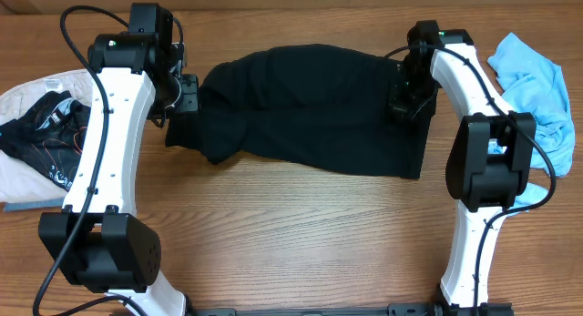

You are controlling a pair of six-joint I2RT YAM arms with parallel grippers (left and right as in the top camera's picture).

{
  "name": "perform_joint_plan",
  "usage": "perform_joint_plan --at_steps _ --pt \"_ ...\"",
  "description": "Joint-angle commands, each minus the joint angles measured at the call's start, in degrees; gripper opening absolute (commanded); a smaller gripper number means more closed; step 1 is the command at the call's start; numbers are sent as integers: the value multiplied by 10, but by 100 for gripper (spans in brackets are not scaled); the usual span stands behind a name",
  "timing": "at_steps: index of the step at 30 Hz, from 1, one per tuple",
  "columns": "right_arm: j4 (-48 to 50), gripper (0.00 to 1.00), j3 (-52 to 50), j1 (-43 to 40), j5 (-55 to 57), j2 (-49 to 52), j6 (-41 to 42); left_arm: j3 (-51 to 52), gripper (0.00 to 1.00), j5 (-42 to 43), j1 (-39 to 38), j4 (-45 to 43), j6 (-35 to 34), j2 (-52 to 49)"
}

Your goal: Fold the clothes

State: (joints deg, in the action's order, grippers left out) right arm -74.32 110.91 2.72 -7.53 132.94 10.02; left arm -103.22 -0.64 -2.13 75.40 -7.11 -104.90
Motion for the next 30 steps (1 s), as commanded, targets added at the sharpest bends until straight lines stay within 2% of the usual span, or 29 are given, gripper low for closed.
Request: perform_joint_plan --at_steps 1,6,15,19,22,26,30 --pt "-11 4 17 -2 0 -6 -2 -16 4 7 2 -2 7 2" --pt "-56 4 73 -5 2 -49 -10 -58 4 7 3 -5 7 12" --pt "-151 4 283 -43 3 -176 -10 -166 4 3 10 0 9 45" --pt "-168 4 341 -57 7 -231 -11 -199 4 3 23 2 9 61" --pt "-176 4 364 -59 7 -268 -15 -227 4 16 34 7 6 75" --pt "-179 4 374 -59 26 -318 -15 -274 4 76 57 9 7 108" --pt "-168 4 375 -59 40 -364 -27 -304 4 77 76 9 7 153"
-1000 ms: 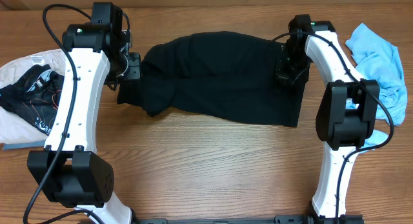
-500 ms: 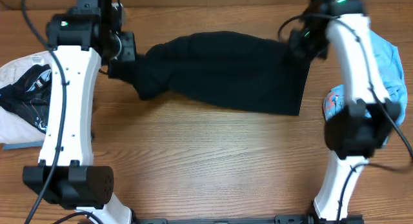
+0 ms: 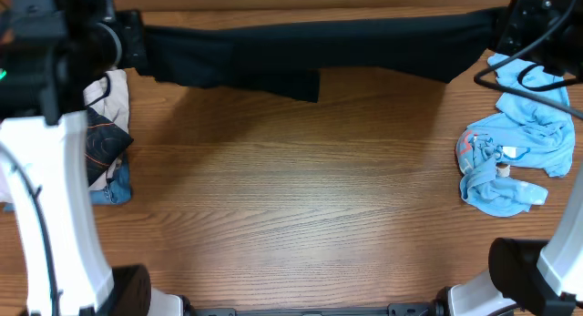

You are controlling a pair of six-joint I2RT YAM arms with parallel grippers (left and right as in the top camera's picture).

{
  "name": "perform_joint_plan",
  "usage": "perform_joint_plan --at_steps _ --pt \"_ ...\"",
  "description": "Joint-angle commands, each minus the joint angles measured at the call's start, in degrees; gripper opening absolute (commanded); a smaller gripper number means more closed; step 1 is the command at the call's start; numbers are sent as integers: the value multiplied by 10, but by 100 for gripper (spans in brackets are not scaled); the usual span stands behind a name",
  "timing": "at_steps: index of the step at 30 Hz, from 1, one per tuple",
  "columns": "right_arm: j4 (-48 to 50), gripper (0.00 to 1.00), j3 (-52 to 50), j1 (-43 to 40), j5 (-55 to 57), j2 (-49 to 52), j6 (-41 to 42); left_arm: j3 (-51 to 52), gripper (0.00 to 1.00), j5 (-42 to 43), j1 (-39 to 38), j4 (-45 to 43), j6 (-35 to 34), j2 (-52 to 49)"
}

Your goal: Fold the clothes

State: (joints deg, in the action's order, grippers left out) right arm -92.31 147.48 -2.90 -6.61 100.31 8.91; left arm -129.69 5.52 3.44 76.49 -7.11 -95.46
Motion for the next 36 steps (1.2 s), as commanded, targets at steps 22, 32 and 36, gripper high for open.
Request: perform_joint_plan --at_steps 22,32,36 --pt "90 4 7 -3 104 -73 -16 -49 4 18 75 -62 3 134" --pt "164 4 6 -2 64 137 -16 -49 4 121 74 -197 5 -91" --pt "246 4 6 -2 45 169 14 -50 4 139 74 -311 -30 -130"
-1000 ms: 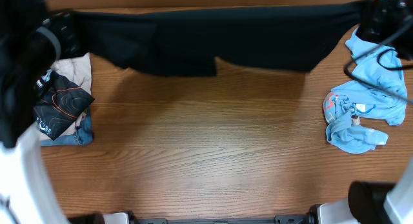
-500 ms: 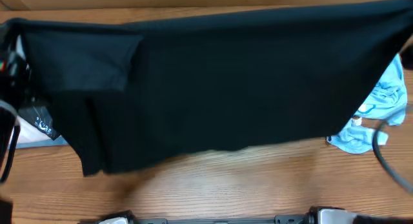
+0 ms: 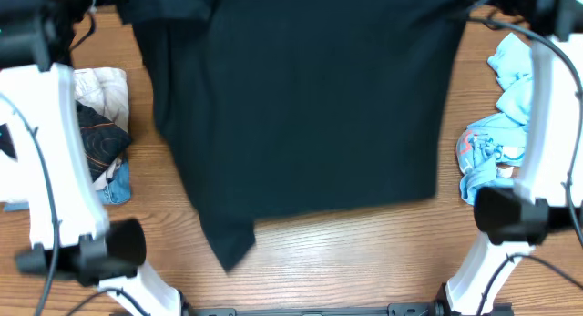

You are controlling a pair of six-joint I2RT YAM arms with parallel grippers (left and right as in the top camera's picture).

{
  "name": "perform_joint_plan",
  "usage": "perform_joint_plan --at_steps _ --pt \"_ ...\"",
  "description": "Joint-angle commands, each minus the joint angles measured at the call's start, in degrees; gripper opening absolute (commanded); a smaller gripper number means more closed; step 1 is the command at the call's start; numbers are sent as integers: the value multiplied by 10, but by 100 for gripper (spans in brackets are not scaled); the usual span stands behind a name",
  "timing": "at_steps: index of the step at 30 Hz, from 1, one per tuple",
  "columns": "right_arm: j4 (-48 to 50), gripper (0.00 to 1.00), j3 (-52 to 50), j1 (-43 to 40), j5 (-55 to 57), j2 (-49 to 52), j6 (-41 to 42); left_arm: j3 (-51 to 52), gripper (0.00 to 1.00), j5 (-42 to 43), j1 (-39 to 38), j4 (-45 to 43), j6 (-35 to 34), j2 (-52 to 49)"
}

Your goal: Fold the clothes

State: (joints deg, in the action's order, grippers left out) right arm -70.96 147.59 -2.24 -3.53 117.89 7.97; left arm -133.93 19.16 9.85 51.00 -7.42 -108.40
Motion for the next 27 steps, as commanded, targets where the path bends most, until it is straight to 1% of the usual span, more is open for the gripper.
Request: perform_joint_plan --at_steps 1,2,3,5,7,9,11,12,14,17,19,21,24,27 --pt "49 4 6 -8 14 -8 32 -8 4 2 10 -78 -33 0" --pt "65 4 12 -8 15 -14 42 -14 4 4 10 -100 -34 2" --pt "85 4 29 -8 15 -28 43 -45 4 3 10 -121 -33 6" --pt "90 4 52 -9 18 -42 43 -94 4 3 11 -116 -28 7" --pt "79 4 71 -9 30 -54 39 -143 4 3 11 -92 -17 7" --pt "49 4 80 -9 42 -62 37 -184 4 5 11 -43 -11 7" --pt "2 4 80 -9 43 -64 34 -204 4 20 5 31 0 7" --pt "-25 4 78 -9 44 -62 31 -205 4 33 2 84 2 8" --pt "-75 4 65 -9 46 -57 27 -200 4 49 -6 178 15 5" --pt "-138 4 35 -9 56 -39 27 -173 4 37 -29 315 47 -10" --pt "-172 4 6 -9 56 -25 25 -147 4 33 -45 368 52 -29" --pt "-188 4 -32 -9 59 -12 23 -119 4 33 -59 405 73 -52" --pt "-192 4 -106 -10 65 7 20 -59 4 33 -83 449 86 -95" --pt "-191 4 -174 -12 71 13 17 -8 4 31 -102 458 107 -118"
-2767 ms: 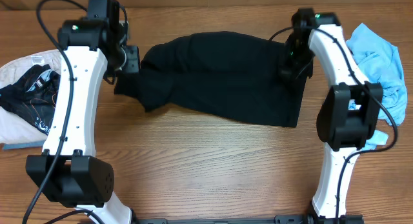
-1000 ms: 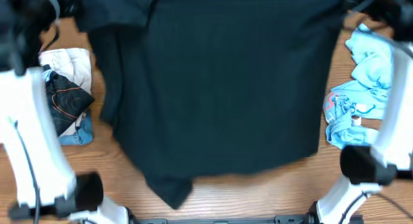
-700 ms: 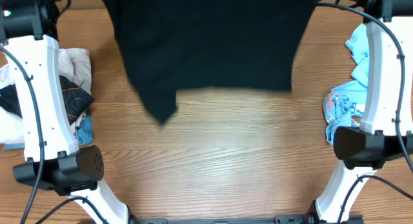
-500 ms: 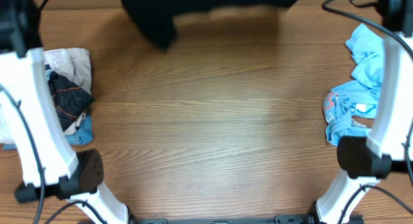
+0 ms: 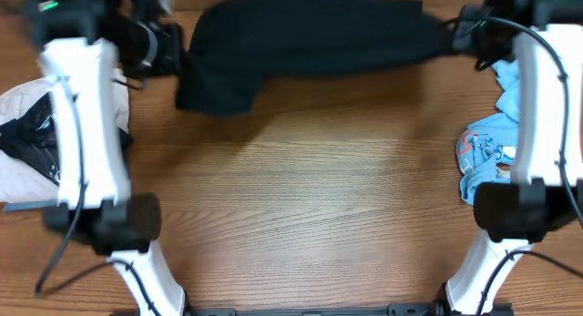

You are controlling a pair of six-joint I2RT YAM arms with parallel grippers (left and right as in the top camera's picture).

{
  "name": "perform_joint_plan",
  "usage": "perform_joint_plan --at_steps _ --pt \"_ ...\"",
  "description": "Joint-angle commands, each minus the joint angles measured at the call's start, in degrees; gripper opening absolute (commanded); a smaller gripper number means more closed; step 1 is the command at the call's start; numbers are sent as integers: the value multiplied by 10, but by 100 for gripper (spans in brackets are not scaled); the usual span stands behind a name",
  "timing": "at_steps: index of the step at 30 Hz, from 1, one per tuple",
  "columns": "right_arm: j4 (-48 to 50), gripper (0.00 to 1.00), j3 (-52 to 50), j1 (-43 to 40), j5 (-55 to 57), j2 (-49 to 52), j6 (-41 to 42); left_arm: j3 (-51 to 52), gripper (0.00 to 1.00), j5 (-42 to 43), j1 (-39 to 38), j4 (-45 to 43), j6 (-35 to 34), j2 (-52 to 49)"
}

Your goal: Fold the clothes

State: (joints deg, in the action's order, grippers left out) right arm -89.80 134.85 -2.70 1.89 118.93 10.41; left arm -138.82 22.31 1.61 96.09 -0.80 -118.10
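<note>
A black garment point(image 5: 310, 38) is stretched as a thick bunched band across the far side of the table, its left end sagging into a lump point(image 5: 214, 88). My left gripper point(image 5: 171, 50) is at the garment's left end and appears shut on the cloth. At the right end, my right gripper point(image 5: 453, 34) looks shut on it too. The cloth and the motion blur hide the fingertips of both grippers.
A crumpled light-blue garment point(image 5: 492, 161) lies at the right edge beside the right arm point(image 5: 537, 125). A pile of white and black clothes point(image 5: 32, 147) sits at the left edge behind the left arm point(image 5: 86, 134). Bare wooden tabletop point(image 5: 301, 207) fills the middle and front.
The black garment was a wide sheet covering most of the table's view. Now it is a narrow bunched band at the far side, still between both grippers.
First the black garment lay crumpled on the table with a gripper at each end. Then it was stretched as a band at the far edge. After that it hung as a broad sheet close to the camera, and now it is a band again.
</note>
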Motion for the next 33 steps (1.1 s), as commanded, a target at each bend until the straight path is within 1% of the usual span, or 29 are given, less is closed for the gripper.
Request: perform_joint_plan --at_steps 1,3,7,11,15,17,19,23,24,29,33 --pt "0 4 -77 -10 17 3 -7 66 4 -3 -26 7 42 -27" --pt "5 4 -130 -18 17 3 2 114 4 -10 -36 7 56 -34" --pt "12 4 -207 -31 2 2 3 210 4 -45 -43 5 55 -35" --pt "7 4 -253 -38 1 2 3 285 4 -73 -42 3 49 -35" --pt "1 4 -296 -45 0 1 3 350 4 -94 -42 -5 29 -31" --pt "-10 4 -321 -49 -1 0 1 391 4 -97 -42 -22 25 -20" --pt "-12 4 -342 -53 -1 0 1 430 4 -116 -42 -45 12 0" --pt "2 4 -395 -64 -7 -17 -4 512 4 -191 -39 -102 -51 71" --pt "10 4 -410 -66 -10 -26 -3 534 4 -199 -36 -120 -62 96" --pt "52 4 -482 -84 -38 -83 -3 628 4 -195 -14 -187 -84 219" --pt "75 4 -534 -101 -40 -144 2 694 4 -183 -3 -222 -83 321"
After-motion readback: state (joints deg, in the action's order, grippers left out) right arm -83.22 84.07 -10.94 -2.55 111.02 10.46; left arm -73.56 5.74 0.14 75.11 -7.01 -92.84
